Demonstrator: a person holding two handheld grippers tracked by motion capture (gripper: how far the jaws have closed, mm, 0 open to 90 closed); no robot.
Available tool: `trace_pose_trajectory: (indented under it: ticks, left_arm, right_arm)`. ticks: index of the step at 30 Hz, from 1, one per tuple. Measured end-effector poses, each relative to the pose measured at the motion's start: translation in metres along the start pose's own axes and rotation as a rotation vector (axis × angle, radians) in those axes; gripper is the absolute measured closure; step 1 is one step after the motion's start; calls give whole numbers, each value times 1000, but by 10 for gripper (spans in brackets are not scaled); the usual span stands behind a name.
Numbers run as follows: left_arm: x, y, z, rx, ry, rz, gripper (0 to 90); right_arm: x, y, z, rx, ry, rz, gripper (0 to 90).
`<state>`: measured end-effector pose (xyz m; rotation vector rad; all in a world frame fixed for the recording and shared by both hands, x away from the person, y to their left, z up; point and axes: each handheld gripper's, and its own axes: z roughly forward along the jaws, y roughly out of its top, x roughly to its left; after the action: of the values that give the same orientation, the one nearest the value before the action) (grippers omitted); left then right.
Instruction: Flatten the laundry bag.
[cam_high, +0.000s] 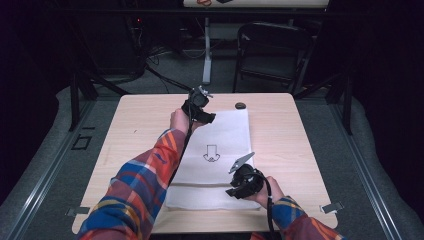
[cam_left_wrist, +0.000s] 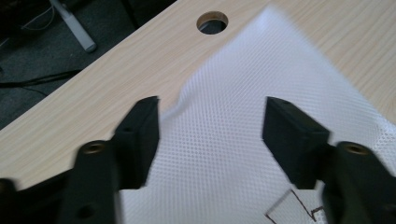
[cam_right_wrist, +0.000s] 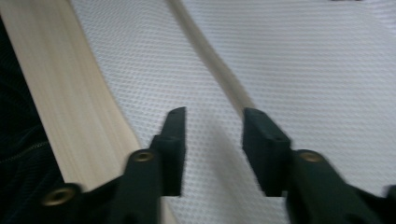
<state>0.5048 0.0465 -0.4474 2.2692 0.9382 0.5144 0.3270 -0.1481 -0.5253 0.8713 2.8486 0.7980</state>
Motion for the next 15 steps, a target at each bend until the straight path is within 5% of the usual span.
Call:
trace_pose_trajectory:
  ticks: [7, 15]
  left_arm:
    - [-8, -14, -13, -4, -76, 29, 152]
    - [-31, -55, -34, 5, -147, 87, 85]
  right_arm:
    - [-18, -13, -22, -53, -48, 84, 174]
    - [-35, -35, -43, -92, -101, 161, 47]
